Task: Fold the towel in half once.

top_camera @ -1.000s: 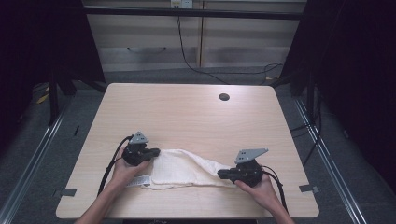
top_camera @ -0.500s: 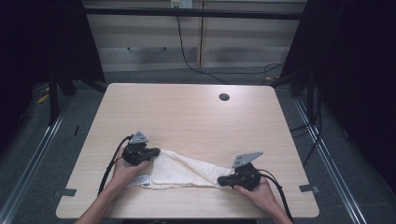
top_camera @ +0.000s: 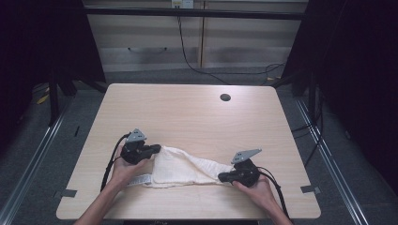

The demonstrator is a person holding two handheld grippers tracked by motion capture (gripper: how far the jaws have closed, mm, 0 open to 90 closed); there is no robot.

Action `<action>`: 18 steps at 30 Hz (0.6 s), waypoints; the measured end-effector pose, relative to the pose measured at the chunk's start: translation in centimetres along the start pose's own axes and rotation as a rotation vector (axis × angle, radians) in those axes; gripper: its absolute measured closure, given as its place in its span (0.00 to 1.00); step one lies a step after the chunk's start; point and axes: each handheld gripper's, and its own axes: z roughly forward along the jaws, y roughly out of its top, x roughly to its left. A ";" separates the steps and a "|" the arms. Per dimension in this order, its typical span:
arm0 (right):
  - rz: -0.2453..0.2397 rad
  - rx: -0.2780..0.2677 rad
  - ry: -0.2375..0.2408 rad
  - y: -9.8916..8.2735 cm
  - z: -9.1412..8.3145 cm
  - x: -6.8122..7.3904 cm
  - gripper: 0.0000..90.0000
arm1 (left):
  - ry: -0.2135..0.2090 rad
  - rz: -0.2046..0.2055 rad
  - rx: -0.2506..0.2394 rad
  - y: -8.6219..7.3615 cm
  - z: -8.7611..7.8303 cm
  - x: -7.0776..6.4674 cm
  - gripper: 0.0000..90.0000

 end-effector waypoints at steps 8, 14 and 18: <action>0.025 -0.012 -0.046 0.8 0.5 -0.8 0.98 | -0.007 0.027 -0.062 1.7 -0.3 -1.1 0.96; 0.031 -0.024 -0.074 1.6 1.1 -1.5 0.98 | -0.016 0.074 -0.085 3.0 -0.7 -1.9 0.96; 0.036 -0.029 -0.082 2.0 1.4 -1.9 0.98 | -0.031 0.093 -0.108 3.7 -1.5 -2.3 0.95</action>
